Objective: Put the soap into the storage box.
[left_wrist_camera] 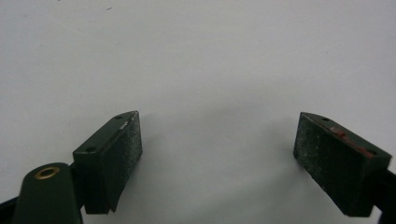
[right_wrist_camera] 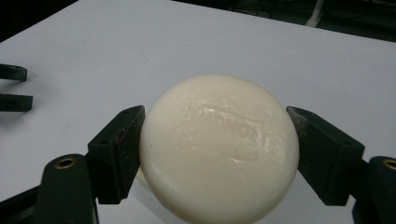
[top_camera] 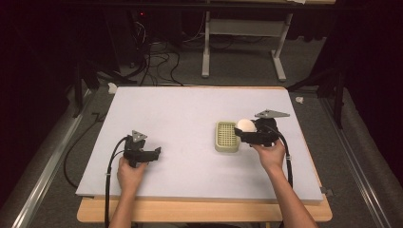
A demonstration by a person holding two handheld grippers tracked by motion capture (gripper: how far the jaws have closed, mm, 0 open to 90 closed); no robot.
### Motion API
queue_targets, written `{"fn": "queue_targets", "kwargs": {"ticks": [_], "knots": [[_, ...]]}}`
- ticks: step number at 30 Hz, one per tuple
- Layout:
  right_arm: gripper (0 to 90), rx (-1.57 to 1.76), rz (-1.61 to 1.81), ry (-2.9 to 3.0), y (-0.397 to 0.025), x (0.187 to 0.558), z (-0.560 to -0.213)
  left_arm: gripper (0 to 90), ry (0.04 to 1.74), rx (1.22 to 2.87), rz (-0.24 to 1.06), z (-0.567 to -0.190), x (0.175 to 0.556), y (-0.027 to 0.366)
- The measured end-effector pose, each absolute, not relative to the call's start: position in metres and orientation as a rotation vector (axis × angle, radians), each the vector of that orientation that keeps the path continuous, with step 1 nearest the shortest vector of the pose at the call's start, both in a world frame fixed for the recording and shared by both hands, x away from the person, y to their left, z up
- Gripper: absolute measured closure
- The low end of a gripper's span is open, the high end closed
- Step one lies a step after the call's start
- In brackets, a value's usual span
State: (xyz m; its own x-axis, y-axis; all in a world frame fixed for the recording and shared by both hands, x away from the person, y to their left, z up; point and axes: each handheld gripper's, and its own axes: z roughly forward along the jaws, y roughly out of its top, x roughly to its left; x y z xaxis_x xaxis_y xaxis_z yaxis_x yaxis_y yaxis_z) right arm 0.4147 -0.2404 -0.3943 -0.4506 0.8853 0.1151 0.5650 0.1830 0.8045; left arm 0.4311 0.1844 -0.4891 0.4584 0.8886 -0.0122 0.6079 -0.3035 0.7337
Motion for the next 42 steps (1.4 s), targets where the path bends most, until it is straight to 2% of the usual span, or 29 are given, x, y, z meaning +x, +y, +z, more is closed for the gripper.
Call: {"fn": "queue_targets", "kwargs": {"ticks": [13, 42], "knots": [[24.1, 1.330, 1.152, 2.146, -0.215, 0.428, -0.395, 15.8, 1.243, 2.029, 0.529, -0.489, 0.431, 0.184], [24.0, 1.366, 0.973, 2.222, -0.190, 0.456, -0.430, 15.8, 1.243, 2.028, 0.528, -0.489, 0.431, 0.185]]}}
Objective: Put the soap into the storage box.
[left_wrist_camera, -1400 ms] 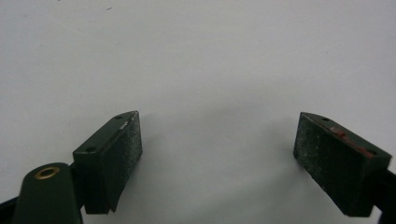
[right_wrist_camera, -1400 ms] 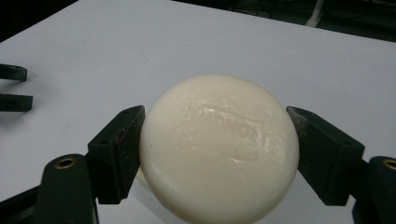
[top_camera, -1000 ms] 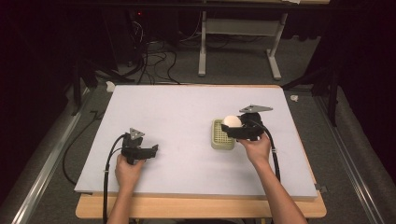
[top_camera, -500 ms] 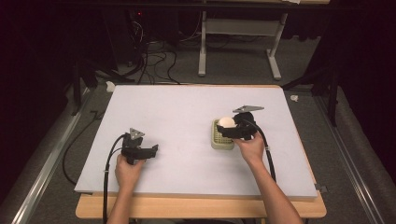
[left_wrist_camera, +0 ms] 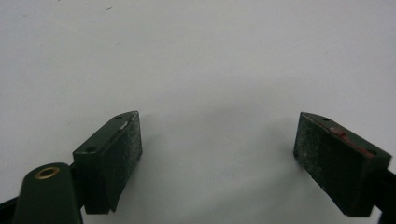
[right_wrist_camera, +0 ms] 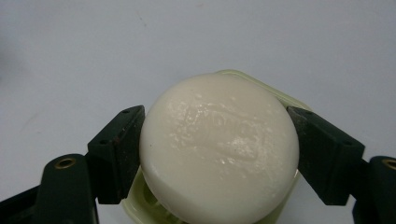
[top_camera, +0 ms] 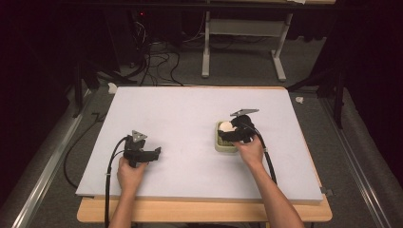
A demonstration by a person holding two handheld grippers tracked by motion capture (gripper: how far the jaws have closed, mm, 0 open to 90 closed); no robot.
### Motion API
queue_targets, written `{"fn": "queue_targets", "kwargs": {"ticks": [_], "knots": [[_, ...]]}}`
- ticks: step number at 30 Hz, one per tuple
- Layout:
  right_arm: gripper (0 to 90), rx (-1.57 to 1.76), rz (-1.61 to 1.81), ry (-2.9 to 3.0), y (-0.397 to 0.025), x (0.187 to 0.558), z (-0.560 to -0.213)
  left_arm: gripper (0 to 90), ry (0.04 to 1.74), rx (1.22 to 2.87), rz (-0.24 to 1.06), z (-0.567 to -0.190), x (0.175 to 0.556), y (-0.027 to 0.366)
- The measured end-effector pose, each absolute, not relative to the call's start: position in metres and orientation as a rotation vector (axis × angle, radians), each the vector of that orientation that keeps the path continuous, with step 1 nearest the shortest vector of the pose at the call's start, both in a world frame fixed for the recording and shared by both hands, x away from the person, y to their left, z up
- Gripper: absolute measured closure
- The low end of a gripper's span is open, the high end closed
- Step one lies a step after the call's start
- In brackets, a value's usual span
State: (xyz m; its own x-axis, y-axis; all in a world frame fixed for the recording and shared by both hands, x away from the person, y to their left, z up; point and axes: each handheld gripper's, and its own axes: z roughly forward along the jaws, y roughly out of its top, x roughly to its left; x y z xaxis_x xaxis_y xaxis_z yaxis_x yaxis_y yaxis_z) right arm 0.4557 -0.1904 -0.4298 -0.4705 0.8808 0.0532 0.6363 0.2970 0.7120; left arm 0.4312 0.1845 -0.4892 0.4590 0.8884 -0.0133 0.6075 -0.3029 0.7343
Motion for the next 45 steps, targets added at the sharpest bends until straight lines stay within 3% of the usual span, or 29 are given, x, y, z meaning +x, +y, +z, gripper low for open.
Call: {"fn": "queue_targets", "kwargs": {"ticks": [37, 45], "knots": [[23.7, 1.411, 0.883, 2.237, -0.186, 0.467, -0.447, 15.8, 1.243, 2.028, 0.528, -0.489, 0.431, 0.184], [29.6, 1.366, 0.964, 2.190, -0.189, 0.461, -0.432, 15.8, 1.243, 2.027, 0.527, -0.489, 0.431, 0.185]]}}
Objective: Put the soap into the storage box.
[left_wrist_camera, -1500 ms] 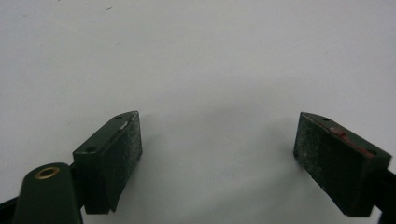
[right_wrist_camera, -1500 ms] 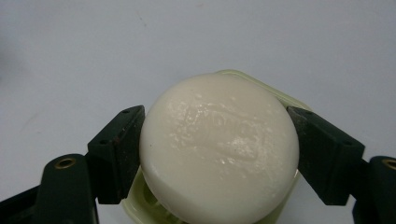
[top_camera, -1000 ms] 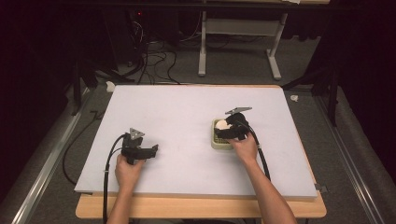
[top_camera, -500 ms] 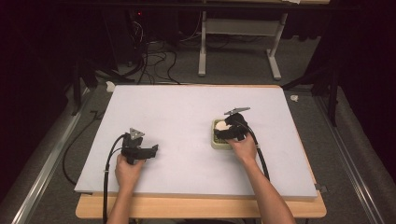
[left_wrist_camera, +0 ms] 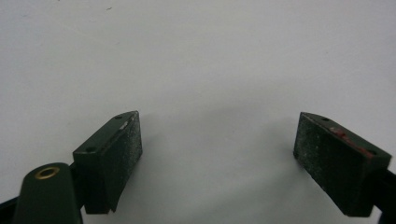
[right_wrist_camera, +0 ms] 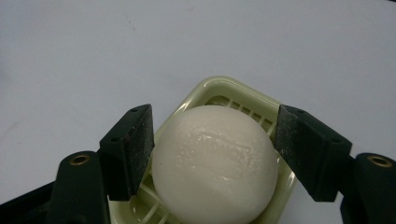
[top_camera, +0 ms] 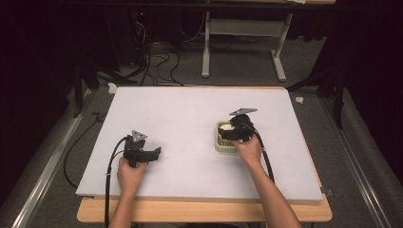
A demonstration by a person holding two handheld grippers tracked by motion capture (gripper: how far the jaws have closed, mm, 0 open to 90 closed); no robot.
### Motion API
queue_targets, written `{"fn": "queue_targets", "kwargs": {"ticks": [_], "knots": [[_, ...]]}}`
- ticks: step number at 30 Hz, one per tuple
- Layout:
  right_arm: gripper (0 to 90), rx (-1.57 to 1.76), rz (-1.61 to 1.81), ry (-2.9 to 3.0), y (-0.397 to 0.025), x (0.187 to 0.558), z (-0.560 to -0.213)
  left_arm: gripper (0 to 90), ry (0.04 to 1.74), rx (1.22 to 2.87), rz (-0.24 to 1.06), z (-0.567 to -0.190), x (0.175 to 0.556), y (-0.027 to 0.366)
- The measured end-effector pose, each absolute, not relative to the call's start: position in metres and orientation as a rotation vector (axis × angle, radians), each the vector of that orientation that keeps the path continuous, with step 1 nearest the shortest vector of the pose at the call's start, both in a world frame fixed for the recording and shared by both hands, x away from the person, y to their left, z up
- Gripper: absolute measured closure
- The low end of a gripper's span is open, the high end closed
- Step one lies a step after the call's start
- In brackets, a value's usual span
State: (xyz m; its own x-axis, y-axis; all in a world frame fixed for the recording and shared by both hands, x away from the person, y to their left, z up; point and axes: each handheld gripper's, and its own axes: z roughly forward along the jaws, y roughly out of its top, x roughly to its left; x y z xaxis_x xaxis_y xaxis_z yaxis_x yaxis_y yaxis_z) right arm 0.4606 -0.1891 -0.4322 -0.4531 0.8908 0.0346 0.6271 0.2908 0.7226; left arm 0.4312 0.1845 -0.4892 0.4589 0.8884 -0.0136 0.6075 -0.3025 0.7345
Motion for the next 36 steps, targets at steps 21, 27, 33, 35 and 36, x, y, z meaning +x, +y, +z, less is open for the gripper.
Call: {"fn": "queue_targets", "kwargs": {"ticks": [21, 27, 33, 35, 36], "knots": [[28.7, 1.351, 1.091, 2.126, -0.207, 0.450, -0.414, 15.8, 1.243, 2.027, 0.528, -0.489, 0.431, 0.184], [29.0, 1.354, 1.115, 2.101, -0.215, 0.447, -0.410, 15.8, 1.243, 2.029, 0.528, -0.489, 0.431, 0.184], [29.2, 1.362, 1.125, 2.085, -0.223, 0.444, -0.407, 15.8, 1.243, 2.028, 0.528, -0.489, 0.431, 0.184], [29.2, 1.364, 1.125, 2.078, -0.226, 0.443, -0.406, 15.8, 1.243, 2.028, 0.528, -0.489, 0.431, 0.184], [29.2, 1.364, 1.125, 2.078, -0.226, 0.443, -0.406, 15.8, 1.243, 2.028, 0.528, -0.489, 0.431, 0.184]]}}
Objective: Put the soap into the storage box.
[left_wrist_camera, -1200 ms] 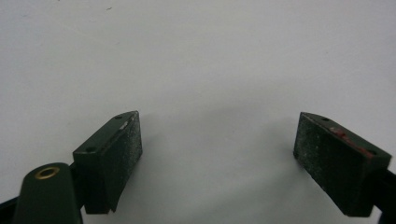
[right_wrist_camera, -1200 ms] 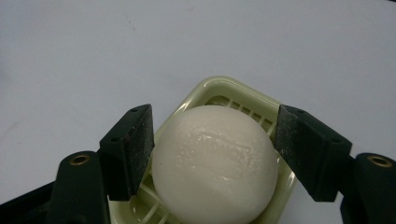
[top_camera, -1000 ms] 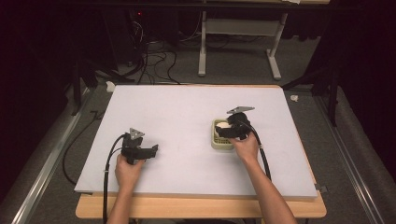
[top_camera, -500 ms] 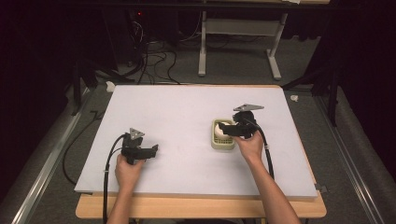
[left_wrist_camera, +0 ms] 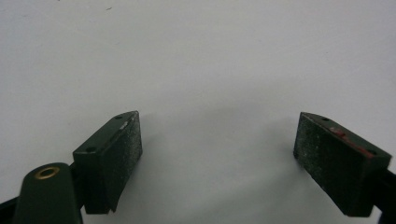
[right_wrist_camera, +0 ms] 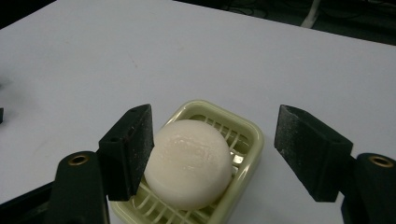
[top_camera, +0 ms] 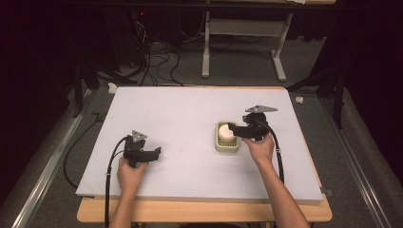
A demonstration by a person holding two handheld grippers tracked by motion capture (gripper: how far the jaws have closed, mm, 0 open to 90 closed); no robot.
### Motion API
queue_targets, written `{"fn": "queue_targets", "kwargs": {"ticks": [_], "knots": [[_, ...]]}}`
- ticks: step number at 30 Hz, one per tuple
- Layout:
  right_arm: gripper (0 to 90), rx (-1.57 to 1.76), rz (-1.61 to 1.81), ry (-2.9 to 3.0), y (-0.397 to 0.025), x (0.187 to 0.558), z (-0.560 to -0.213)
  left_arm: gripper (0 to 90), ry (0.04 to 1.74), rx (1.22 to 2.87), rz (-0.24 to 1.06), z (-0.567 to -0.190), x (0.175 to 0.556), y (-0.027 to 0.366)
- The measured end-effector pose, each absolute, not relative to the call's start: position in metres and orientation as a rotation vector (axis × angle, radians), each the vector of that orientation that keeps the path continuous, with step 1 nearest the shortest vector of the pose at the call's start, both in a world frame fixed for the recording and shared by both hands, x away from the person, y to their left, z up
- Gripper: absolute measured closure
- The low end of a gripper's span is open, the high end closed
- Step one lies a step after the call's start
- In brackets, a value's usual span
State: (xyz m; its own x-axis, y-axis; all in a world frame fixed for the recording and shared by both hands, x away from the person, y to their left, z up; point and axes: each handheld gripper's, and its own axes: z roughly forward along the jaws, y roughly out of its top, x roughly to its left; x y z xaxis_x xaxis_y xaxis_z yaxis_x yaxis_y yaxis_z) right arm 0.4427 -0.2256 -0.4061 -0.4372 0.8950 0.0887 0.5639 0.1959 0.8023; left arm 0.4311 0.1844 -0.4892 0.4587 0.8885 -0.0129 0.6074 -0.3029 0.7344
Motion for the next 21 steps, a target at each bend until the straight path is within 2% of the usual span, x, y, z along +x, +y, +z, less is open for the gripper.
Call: {"fn": "queue_targets", "kwargs": {"ticks": [21], "knots": [[30.6, 1.382, 1.153, 2.003, -0.256, 0.428, -0.400, 15.8, 1.244, 2.029, 0.528, -0.489, 0.431, 0.184]]}}
